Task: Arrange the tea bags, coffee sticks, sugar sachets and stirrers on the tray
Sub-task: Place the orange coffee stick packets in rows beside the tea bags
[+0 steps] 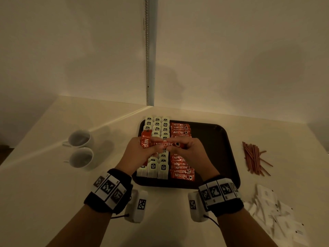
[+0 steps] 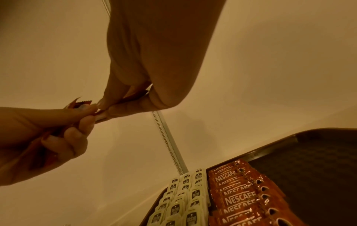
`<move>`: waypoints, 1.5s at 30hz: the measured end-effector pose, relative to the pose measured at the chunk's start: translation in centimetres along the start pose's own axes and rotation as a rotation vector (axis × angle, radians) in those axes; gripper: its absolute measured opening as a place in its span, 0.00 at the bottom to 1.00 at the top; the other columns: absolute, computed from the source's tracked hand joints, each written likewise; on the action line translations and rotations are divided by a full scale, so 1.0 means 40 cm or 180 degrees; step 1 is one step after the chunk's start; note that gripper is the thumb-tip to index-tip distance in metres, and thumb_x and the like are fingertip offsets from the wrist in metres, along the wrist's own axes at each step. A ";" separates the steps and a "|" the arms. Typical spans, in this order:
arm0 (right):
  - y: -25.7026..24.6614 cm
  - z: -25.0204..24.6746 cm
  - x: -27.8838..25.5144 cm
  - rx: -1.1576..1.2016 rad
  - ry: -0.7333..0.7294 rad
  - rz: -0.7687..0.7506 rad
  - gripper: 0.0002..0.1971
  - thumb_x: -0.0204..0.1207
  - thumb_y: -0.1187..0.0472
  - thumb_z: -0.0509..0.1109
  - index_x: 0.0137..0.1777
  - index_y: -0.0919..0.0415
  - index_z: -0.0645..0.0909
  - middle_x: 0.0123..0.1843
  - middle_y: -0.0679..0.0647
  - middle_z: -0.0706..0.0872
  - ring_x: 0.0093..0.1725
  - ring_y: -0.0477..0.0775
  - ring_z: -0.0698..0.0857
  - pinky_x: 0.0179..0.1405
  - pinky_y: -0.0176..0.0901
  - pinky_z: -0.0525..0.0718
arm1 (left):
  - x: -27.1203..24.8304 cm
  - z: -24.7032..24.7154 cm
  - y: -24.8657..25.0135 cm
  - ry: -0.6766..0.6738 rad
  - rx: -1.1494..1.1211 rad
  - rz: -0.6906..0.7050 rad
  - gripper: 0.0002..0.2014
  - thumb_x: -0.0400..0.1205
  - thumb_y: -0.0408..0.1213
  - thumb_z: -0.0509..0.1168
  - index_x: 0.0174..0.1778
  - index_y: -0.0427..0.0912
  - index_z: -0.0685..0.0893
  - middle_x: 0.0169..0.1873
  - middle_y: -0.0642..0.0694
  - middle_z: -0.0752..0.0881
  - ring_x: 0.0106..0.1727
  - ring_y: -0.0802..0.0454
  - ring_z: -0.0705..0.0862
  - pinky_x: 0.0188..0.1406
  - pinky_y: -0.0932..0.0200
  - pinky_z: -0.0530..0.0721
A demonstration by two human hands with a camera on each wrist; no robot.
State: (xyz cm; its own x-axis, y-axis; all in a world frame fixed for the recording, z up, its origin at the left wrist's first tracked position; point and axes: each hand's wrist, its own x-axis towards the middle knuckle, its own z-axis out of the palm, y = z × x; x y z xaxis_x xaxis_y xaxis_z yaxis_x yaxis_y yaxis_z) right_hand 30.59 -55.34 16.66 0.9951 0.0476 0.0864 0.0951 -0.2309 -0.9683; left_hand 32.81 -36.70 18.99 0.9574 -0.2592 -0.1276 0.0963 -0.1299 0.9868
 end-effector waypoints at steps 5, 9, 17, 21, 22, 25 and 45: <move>-0.010 -0.008 -0.004 0.0273 -0.0048 0.0155 0.11 0.72 0.64 0.74 0.53 0.51 0.86 0.53 0.53 0.89 0.53 0.52 0.88 0.54 0.47 0.87 | -0.002 0.001 0.008 -0.0037 0.0030 0.0000 0.08 0.76 0.29 0.73 0.49 0.40 0.89 0.30 0.51 0.90 0.28 0.57 0.87 0.32 0.72 0.81; -0.018 -0.021 -0.003 0.0367 -0.0064 0.0193 0.11 0.78 0.69 0.66 0.55 0.58 0.84 0.54 0.53 0.87 0.52 0.49 0.88 0.49 0.36 0.86 | -0.003 0.000 0.008 -0.0065 0.0022 0.0036 0.07 0.80 0.29 0.67 0.52 0.40 0.88 0.24 0.52 0.88 0.22 0.63 0.82 0.26 0.74 0.77; 0.003 -0.067 0.005 -0.0614 -0.0196 0.0345 0.09 0.72 0.65 0.73 0.44 0.48 0.85 0.44 0.46 0.88 0.45 0.41 0.87 0.46 0.30 0.84 | 0.015 -0.003 -0.031 0.0125 0.0274 -0.0034 0.04 0.82 0.35 0.67 0.44 0.44 0.88 0.27 0.47 0.90 0.28 0.55 0.87 0.28 0.67 0.80; 0.041 -0.109 -0.003 -0.1154 -0.0160 0.0611 0.09 0.76 0.66 0.69 0.50 0.52 0.85 0.50 0.45 0.86 0.50 0.41 0.85 0.48 0.31 0.83 | 0.024 -0.011 -0.041 0.0533 0.0073 -0.0318 0.10 0.85 0.43 0.62 0.46 0.43 0.87 0.28 0.48 0.88 0.31 0.56 0.88 0.36 0.59 0.84; 0.057 -0.121 -0.011 -0.1320 -0.0148 0.0691 0.09 0.77 0.66 0.68 0.51 0.53 0.84 0.49 0.43 0.85 0.49 0.39 0.84 0.47 0.30 0.83 | 0.023 -0.015 -0.044 0.0633 -0.0084 -0.0423 0.11 0.85 0.44 0.62 0.46 0.42 0.85 0.23 0.49 0.84 0.27 0.55 0.87 0.34 0.58 0.84; 0.119 -0.142 -0.049 -0.1659 -0.0237 0.0990 0.08 0.78 0.66 0.67 0.53 0.56 0.84 0.47 0.39 0.82 0.46 0.34 0.81 0.40 0.22 0.78 | 0.021 -0.027 -0.052 0.0754 -0.0376 -0.0763 0.09 0.83 0.45 0.65 0.42 0.44 0.78 0.24 0.49 0.73 0.21 0.55 0.74 0.27 0.59 0.86; 0.273 -0.094 -0.136 -0.1796 -0.0035 0.1726 0.07 0.74 0.65 0.73 0.51 0.60 0.84 0.47 0.45 0.81 0.45 0.36 0.78 0.38 0.21 0.72 | 0.028 -0.039 -0.092 0.0509 -0.0666 -0.1311 0.05 0.84 0.37 0.53 0.48 0.43 0.72 0.32 0.48 0.76 0.25 0.57 0.69 0.20 0.63 0.63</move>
State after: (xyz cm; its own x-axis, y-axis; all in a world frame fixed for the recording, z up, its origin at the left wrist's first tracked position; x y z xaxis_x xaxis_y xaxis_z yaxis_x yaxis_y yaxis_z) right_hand 26.33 -61.77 6.50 0.9063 -0.2042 -0.3700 -0.4025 -0.6835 -0.6089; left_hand 33.95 -35.04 15.37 0.8564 -0.0744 -0.5109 0.5128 0.0087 0.8584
